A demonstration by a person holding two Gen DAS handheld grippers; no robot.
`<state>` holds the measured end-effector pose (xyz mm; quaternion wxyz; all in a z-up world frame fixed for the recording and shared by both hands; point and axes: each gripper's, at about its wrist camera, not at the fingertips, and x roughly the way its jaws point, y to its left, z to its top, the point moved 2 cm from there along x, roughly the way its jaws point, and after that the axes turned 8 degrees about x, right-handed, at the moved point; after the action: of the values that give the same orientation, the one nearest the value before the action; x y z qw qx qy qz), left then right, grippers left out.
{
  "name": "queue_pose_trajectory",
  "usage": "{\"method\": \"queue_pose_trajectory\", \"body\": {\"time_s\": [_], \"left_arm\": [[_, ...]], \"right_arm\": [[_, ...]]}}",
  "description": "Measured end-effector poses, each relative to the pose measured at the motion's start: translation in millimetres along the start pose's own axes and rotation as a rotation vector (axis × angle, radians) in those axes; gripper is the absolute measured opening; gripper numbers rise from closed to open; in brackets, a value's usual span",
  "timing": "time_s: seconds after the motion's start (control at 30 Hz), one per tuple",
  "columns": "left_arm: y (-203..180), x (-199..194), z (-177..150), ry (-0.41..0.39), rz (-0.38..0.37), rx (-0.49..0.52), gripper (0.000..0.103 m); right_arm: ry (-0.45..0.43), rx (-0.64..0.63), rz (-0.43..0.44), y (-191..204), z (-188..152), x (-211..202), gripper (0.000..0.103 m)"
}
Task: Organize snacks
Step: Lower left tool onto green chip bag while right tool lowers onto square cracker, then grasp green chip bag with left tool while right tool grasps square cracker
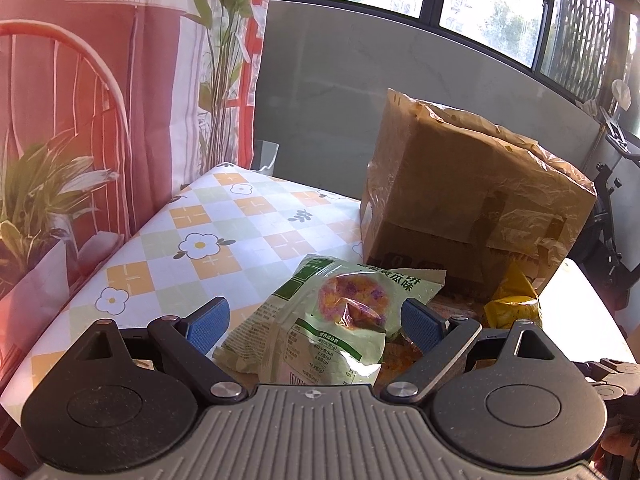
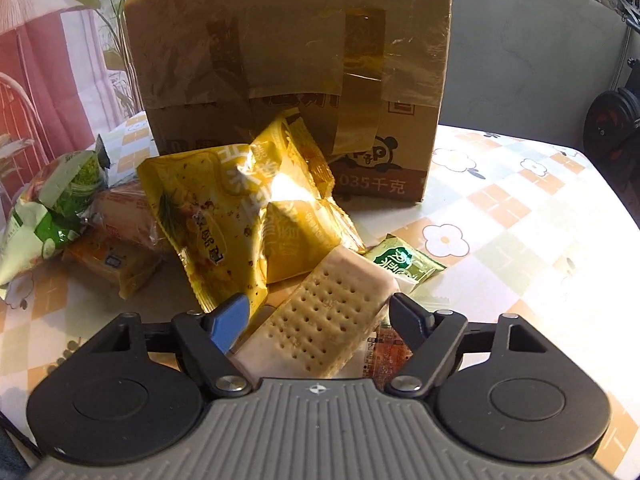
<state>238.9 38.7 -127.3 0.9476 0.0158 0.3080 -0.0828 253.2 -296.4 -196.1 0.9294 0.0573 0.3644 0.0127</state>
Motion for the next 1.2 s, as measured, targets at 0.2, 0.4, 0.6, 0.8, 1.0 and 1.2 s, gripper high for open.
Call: {"method": "queue_pose_trajectory", "body": {"time_s": [0.2, 0.4, 0.6, 0.8, 1.0, 1.2], "left_arm": [[-1, 4, -2, 0.011, -0.008, -0.004, 0.094], [-3, 7, -4, 0.017, -0.014, 0.001, 0.094], [-5, 12, -7, 0.030, -0.017, 0.008, 0.094], [-4, 14, -8, 0.037, -0.020, 0.012, 0.094], [-4, 16, -9, 0.045, -0.019, 0.012, 0.094], [-8, 14, -9, 0.041, -0.021, 0.027, 0.094]], "right_arm": [[0.003, -0.127, 0.041, 13, -13, -6, 0.068], [0.040, -0.142, 0.117, 8, -25, -17, 0.066], [0.009, -0.179, 0.027, 6, -19, -23, 0.069], [0.031, -0.101, 0.069, 4, -18, -17, 0.068], [0.051, -0.077, 0.112, 6, -27, -12, 0.062], [0.026, -0.054, 0.100, -1, -28, -13, 0.059]]}}
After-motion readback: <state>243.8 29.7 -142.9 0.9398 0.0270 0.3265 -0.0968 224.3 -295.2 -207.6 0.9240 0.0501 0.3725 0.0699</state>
